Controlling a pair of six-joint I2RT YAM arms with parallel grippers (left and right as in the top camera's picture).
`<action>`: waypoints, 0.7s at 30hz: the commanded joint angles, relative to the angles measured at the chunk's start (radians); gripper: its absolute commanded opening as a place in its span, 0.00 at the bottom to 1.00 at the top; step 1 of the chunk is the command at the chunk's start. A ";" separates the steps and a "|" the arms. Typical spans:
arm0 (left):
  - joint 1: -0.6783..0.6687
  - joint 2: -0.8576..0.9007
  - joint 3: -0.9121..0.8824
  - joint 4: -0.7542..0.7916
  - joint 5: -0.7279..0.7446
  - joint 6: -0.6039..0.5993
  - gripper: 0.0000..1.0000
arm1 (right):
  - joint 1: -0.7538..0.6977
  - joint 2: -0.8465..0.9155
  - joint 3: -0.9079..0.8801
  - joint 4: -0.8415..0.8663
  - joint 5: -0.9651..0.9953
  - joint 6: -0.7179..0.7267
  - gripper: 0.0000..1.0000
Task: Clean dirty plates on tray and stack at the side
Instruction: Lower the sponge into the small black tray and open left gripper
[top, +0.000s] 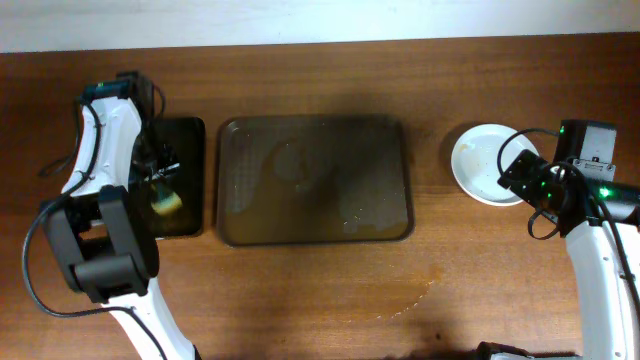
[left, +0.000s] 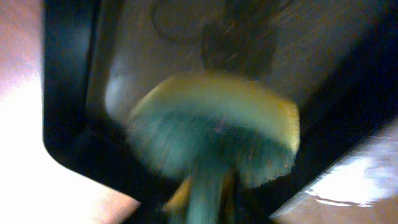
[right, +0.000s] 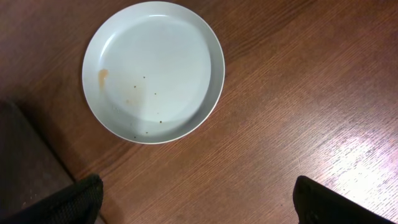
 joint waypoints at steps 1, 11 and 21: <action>0.048 -0.020 -0.020 0.001 -0.026 -0.018 0.99 | -0.003 0.002 0.007 0.001 -0.011 -0.006 0.98; -0.025 -0.634 -0.019 0.047 0.022 -0.023 1.00 | -0.003 -0.008 0.068 -0.021 -0.027 -0.066 0.98; -0.030 -0.674 -0.020 0.042 0.087 -0.029 1.00 | 0.023 -0.116 0.543 -0.419 -0.095 -0.117 0.98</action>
